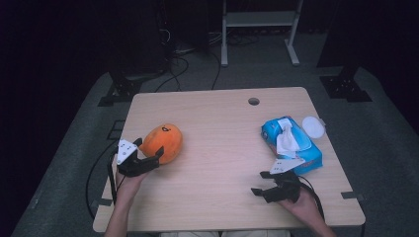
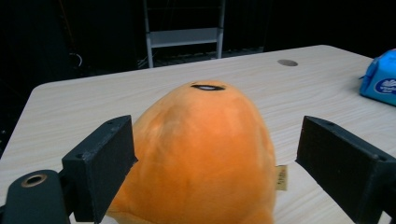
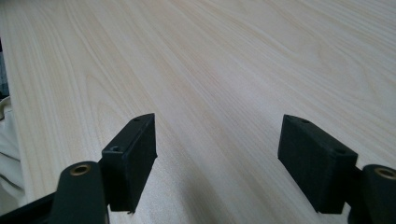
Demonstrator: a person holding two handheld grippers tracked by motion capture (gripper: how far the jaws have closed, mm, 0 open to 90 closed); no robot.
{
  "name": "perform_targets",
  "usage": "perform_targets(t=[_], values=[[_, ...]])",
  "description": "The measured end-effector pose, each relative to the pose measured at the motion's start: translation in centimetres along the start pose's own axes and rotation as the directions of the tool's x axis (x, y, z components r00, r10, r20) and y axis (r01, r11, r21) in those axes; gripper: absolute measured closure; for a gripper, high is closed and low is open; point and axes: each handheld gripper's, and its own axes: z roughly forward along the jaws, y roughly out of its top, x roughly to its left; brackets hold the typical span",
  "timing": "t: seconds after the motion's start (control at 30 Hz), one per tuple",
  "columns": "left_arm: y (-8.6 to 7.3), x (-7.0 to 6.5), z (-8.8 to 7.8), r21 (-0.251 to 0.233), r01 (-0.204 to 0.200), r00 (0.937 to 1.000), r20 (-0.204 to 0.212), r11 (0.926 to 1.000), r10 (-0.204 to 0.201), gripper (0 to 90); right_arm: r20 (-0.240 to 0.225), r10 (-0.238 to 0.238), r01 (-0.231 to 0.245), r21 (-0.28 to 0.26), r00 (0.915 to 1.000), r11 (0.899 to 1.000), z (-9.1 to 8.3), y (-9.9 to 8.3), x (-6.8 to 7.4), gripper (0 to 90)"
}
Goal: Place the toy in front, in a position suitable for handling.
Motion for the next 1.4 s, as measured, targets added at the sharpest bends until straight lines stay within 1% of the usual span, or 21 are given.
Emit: perform_targets(t=[0.13, 0.23, 0.27, 0.33, 0.43, 0.47, 0.5, 0.53, 0.6, 0.8, 0.9, 1.0, 1.07, 1.1, 1.13, 1.2, 1.33, 1.4], values=[[-0.8, 0.5, 0.9, 0.014, 0.019, 0.9997, -0.014, 0.9997, -0.018, 11.2, -0.004, 0.005, -0.005, 0.007, 1.0000, 1.000, 0.2, 0.0, -0.1, 26.9], [-1.5, 0.5, 1.7, 0.038, 0.018, 0.9997, -0.017, 0.9991, -0.017, 11.4, -0.005, 0.005, -0.005, 0.010, 1.0000, 1.000, 0.3, -0.1, -0.1, 26.9], [-1.7, 0.5, 1.9, 0.044, 0.014, 0.9997, -0.018, 0.9989, -0.014, 12.2, -0.006, 0.004, -0.003, 0.012, 1.0000, 1.000, 0.3, -0.1, -0.1, 26.9], [-2.1, 0.3, 2.3, 0.063, -0.014, 0.9995, -0.029, 0.9979, 0.016, 12.4, -0.005, 0.001, -0.001, 0.014, 1.0000, 1.000, 0.3, -0.1, 0.0, 26.9], [-2.2, 0.2, 2.5, 0.073, -0.026, 0.9989, -0.037, 0.9970, 0.028, 13.3, -0.005, -0.003, 0.003, 0.013, 1.0000, 1.000, 0.3, -0.1, 0.1, 26.9], [-2.2, 0.1, 2.6, 0.095, -0.040, 0.9976, -0.053, 0.9947, 0.045, 17.4, -0.003, -0.004, 0.004, 0.017, 1.0000, 1.000, 0.3, -0.1, 0.3, 26.9], [-2.1, 0.0, 2.7, 0.103, -0.041, 0.9971, -0.059, 0.9938, 0.048, 20.1, -0.004, -0.005, 0.005, 0.018, 1.0000, 1.000, 0.3, -0.1, 0.3, 27.0], [-2.1, 0.0, 2.8, 0.106, -0.038, 0.9974, -0.056, 0.9936, 0.044, 22.8, -0.005, -0.003, 0.003, 0.018, 1.0000, 1.000, 0.4, -0.1, 0.3, 27.0], [-2.1, -0.1, 3.0, 0.122, -0.057, 0.9959, -0.063, 0.9909, 0.065, 29.7, -0.006, -0.007, 0.007, 0.018, 1.0000, 1.000, 0.5, -0.1, 0.3, 27.0], [-1.9, -0.2, 3.2, 0.147, -0.080, 0.9930, -0.075, 0.9860, 0.091, 43.7, -0.005, -0.007, 0.007, 0.020, 1.0000, 1.000, 0.5, -0.1, 0.3, 27.0], [-1.9, -0.3, 3.1, 0.149, -0.096, 0.9911, -0.077, 0.9842, 0.108, 50.1, -0.005, -0.007, 0.007, 0.019, 1.0000, 1.000, 0.4, -0.1, 0.3, 27.0], [-1.7, -0.4, 2.9, 0.144, -0.097, 0.9917, -0.069, 0.9848, 0.108, 54.7, -0.004, -0.010, 0.010, 0.015, 0.9999, 1.000, 0.3, -0.1, 0.4, 27.0], [-1.7, -0.2, 2.8, 0.128, -0.077, 0.9944, -0.062, 0.9888, 0.085, 57.2, -0.005, -0.010, 0.010, 0.014, 0.9999, 1.000, 0.3, 0.0, 0.4, 27.1], [-1.7, -0.2, 2.8, 0.128, -0.077, 0.9944, -0.062, 0.9888, 0.085, 58.5, -0.005, -0.010, 0.010, 0.014, 0.9999, 1.000, 0.3, 0.0, 0.4, 27.1], [-1.6, -0.1, 2.7, 0.118, -0.063, 0.9956, -0.062, 0.9910, 0.070, 59.4, -0.006, -0.013, 0.013, 0.010, 0.9999, 1.000, 0.2, 0.0, 0.4, 27.1], [-1.6, 0.0, 2.6, 0.103, -0.052, 0.9964, -0.061, 0.9933, 0.059, 60.4, -0.007, -0.011, 0.011, 0.005, 0.9999, 1.000, 0.1, 0.0, 0.3, 27.1], [-1.4, -0.1, 2.4, 0.091, -0.052, 0.9965, -0.060, 0.9945, 0.058, 61.7, -0.008, -0.008, 0.008, 0.001, 0.9999, 1.000, 0.0, 0.0, 0.3, 27.1], [-1.3, 0.0, 2.2, 0.082, -0.044, 0.9974, -0.053, 0.9957, 0.048, 62.0, -0.007, -0.010, 0.010, -0.001, 0.9999, 1.000, -0.1, 0.0, 0.3, 27.1]])
